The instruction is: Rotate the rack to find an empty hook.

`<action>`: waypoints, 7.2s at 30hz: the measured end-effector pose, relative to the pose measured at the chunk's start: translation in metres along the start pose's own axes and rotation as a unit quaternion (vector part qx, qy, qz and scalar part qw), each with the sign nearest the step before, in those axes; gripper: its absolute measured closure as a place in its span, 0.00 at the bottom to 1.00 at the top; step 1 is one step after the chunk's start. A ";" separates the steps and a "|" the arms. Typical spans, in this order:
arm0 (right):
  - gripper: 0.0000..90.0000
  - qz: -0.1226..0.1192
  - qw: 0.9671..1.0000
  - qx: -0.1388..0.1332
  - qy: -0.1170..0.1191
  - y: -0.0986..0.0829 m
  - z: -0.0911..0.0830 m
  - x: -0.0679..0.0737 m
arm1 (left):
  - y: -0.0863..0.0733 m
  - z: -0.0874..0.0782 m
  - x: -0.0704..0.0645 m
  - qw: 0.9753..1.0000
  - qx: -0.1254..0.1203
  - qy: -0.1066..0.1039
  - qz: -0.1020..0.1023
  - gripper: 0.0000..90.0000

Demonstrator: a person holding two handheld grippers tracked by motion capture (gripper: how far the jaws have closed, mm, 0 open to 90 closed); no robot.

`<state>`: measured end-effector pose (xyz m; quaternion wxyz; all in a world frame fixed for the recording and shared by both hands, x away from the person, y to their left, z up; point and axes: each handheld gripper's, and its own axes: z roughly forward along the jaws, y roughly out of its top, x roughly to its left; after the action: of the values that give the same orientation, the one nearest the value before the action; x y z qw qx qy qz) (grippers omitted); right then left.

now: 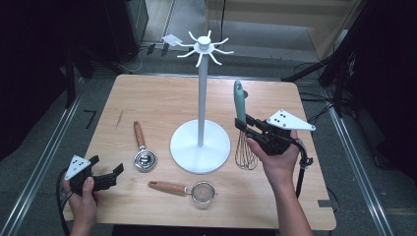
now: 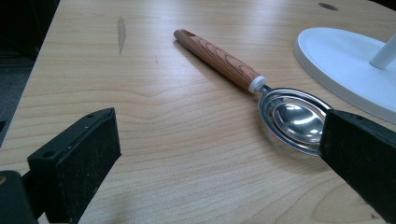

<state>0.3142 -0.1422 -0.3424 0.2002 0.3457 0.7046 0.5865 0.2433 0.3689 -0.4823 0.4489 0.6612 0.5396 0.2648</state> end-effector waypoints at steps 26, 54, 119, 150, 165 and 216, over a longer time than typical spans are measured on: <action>0.79 -0.017 0.997 -0.063 0.045 0.032 -0.004 0.033 | 0.000 0.000 0.000 1.000 0.000 -0.001 0.000 0.00; 0.79 -0.016 0.992 -0.097 0.075 0.055 -0.001 0.048 | 0.000 0.000 0.000 1.000 -0.001 -0.002 -0.001 0.00; 1.00 -0.044 0.992 -0.117 -0.034 0.054 0.041 0.037 | 0.000 0.001 0.001 1.000 0.001 -0.001 -0.007 0.00; 1.00 -0.066 0.988 -0.135 0.020 0.068 0.045 0.080 | 0.000 0.001 0.002 1.000 0.001 -0.003 -0.009 0.00; 1.00 -0.072 0.989 -0.128 0.012 0.066 0.054 0.088 | 0.000 0.001 0.002 1.000 0.001 -0.003 -0.010 0.00; 0.73 -0.079 0.992 0.096 0.000 -0.059 0.025 0.037 | 0.001 0.002 0.001 1.000 0.004 -0.003 -0.003 0.00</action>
<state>0.2913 -0.1020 -0.4001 0.2117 0.3064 0.7829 0.4984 0.2454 0.3690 -0.4825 0.4487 0.6623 0.5412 0.2591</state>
